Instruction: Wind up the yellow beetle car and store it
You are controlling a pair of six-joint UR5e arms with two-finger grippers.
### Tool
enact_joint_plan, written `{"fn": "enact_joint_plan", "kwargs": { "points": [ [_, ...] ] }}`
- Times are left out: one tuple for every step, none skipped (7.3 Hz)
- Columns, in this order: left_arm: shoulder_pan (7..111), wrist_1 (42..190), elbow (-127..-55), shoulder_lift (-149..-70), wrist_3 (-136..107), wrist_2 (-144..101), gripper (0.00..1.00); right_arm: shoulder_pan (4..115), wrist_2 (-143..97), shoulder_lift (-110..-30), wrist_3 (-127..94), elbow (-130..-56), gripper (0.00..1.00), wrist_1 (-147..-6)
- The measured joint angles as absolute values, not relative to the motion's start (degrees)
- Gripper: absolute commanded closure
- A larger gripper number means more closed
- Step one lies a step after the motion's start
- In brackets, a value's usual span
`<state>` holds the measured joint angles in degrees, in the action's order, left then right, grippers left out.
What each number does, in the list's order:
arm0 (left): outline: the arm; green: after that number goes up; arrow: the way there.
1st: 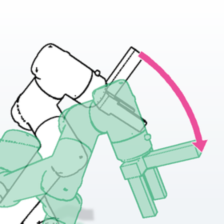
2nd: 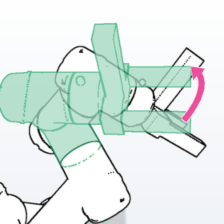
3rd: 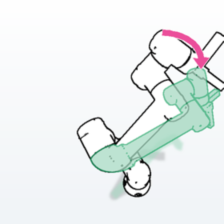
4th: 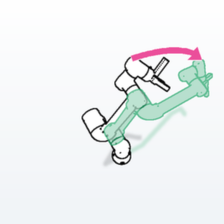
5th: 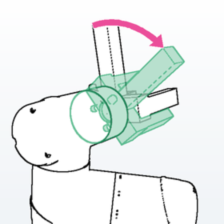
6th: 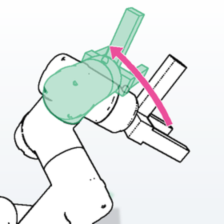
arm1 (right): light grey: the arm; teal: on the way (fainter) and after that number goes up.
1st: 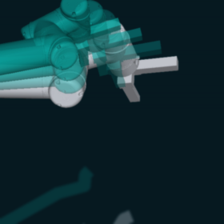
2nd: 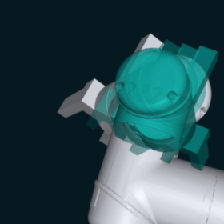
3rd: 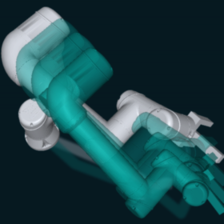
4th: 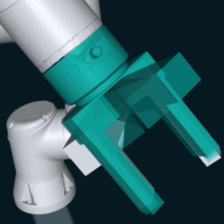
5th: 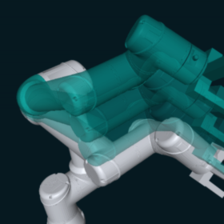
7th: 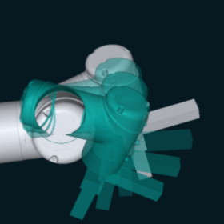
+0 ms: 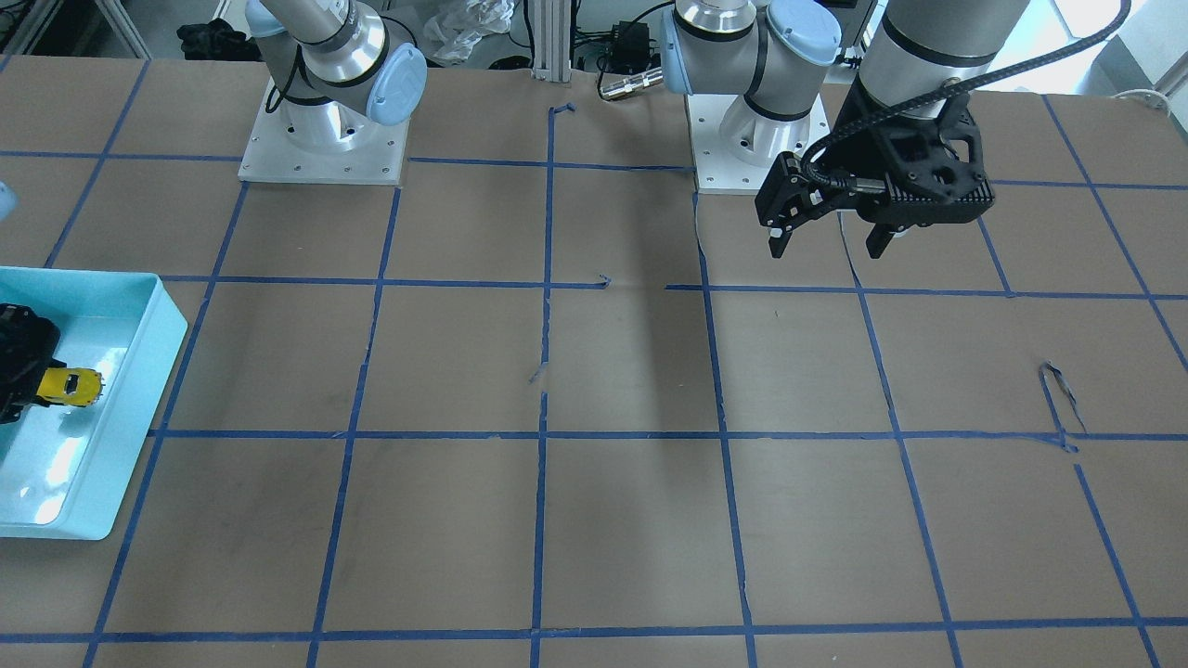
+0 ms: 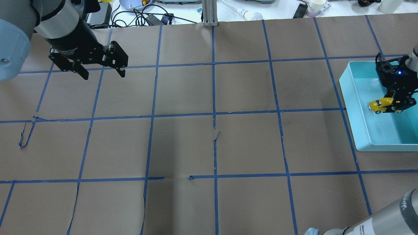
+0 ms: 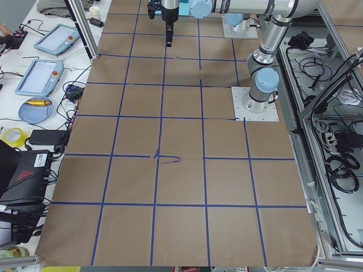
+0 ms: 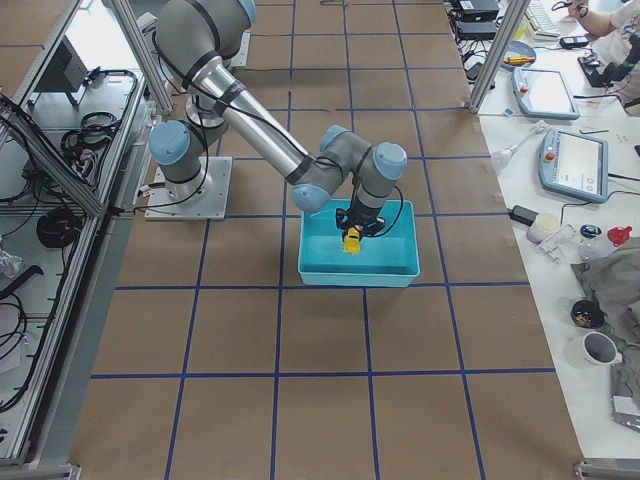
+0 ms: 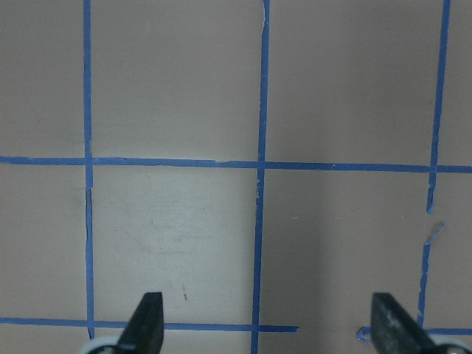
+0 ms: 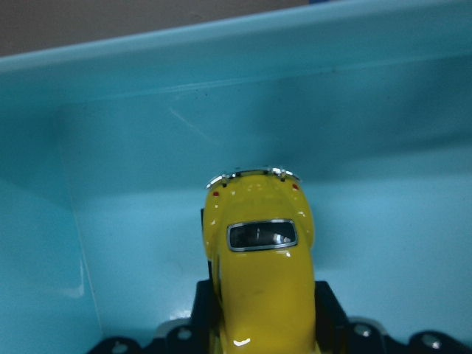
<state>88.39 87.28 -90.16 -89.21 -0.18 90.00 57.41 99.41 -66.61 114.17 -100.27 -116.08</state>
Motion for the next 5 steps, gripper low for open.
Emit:
{"fn": "enact_joint_plan", "kwargs": {
  "points": [
    [88.4, 87.3, -90.2, -89.2, -0.2, 90.0, 0.00, 57.3, 99.2, -66.2, 114.0, -100.5, 0.00, -116.4],
    [88.3, 87.3, -90.2, -89.2, -0.2, 90.0, 0.00, 57.3, 98.7, -66.2, 113.9, -100.5, 0.00, -116.4],
    [88.3, 87.3, -90.2, -89.2, -0.2, 90.0, 0.00, 57.3, 98.5, -66.5, 113.7, -100.3, 0.00, -116.8],
    [88.3, 87.3, -90.1, -89.2, -0.2, 90.0, 0.00, 57.4, 98.4, -67.8, 113.3, -100.3, 0.03, -117.4],
    [88.3, 87.3, -90.1, -89.2, -0.2, 90.0, 0.00, 57.6, 98.4, -70.2, 112.5, -100.2, 0.03, -117.6]
  ]
}}
